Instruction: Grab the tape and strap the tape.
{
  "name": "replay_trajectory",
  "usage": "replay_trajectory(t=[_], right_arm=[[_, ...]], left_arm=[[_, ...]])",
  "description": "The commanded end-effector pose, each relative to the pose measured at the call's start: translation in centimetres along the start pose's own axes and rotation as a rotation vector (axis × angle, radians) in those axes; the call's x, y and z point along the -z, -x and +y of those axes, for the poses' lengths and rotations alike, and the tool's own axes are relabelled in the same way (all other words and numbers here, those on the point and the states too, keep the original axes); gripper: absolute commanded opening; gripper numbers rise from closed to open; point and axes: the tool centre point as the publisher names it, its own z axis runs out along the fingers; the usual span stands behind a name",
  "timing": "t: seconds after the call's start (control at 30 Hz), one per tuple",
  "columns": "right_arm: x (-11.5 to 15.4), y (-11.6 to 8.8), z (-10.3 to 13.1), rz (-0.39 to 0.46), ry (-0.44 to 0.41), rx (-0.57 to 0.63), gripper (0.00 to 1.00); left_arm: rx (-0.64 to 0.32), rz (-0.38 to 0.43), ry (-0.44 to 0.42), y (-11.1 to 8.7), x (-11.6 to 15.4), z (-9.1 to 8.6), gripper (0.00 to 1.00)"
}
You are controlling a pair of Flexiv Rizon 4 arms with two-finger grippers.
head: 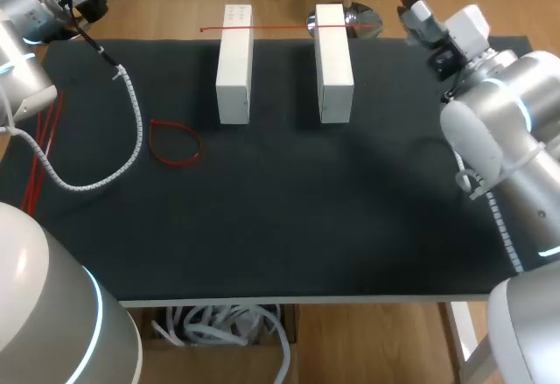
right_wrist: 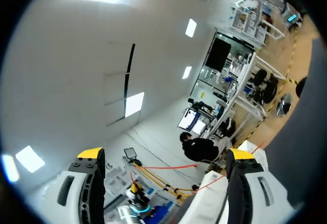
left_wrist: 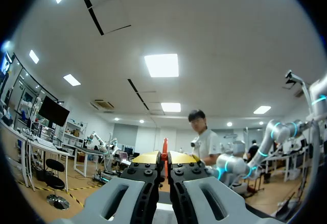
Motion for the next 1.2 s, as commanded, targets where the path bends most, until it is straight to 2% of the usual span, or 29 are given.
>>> replay_trajectory(t=[0.03,0.07,0.1,0.13,0.17,0.27,0.5,0.6,0.67,1.2], right_arm=[[-0.3,-0.2,-0.6,-0.082,0.234,-0.334,1.0],[-0.4,-0.2,-0.6,-0.088,0.231,-0.351,1.0],[-0.4,-0.4,-0.7,-0.109,0.238,-0.42,1.0],[-0.4,-0.4,-0.7,-0.117,0.238,-0.42,1.0],[-0.4,-0.5,-0.9,-0.148,0.243,-0.496,1.0],[-0.6,-0.5,-1.2,-0.228,0.24,-0.59,1.0],[-1.3,-1.4,-2.6,-0.271,0.2,-0.749,1.0],[-1.2,-1.7,-3.0,-0.243,0.174,-0.758,1.0],[-1.2,-1.5,-2.6,-0.161,0.14,-0.669,1.0],[-1.2,-1.5,-2.6,-0.161,0.14,-0.669,1.0]], left_arm=[[0.0,0.004,-0.001,0.1,0.1,0.1,0.0],[0.0,0.004,-0.001,0.1,0.1,0.1,0.0],[0.0,0.004,-0.001,0.1,0.1,0.1,0.0],[0.0,0.004,-0.001,0.1,0.1,0.1,0.0],[0.0,0.004,-0.001,0.1,0.1,0.1,0.0],[0.0,0.004,-0.001,0.1,0.1,0.1,0.0],[0.0,0.004,-0.001,0.1,0.1,0.1,0.0],[0.0,0.004,-0.001,0.1,0.1,0.1,0.0],[0.0,0.004,-0.001,0.1,0.1,0.1,0.0],[0.0,0.004,-0.001,0.1,0.1,0.1,0.0]])
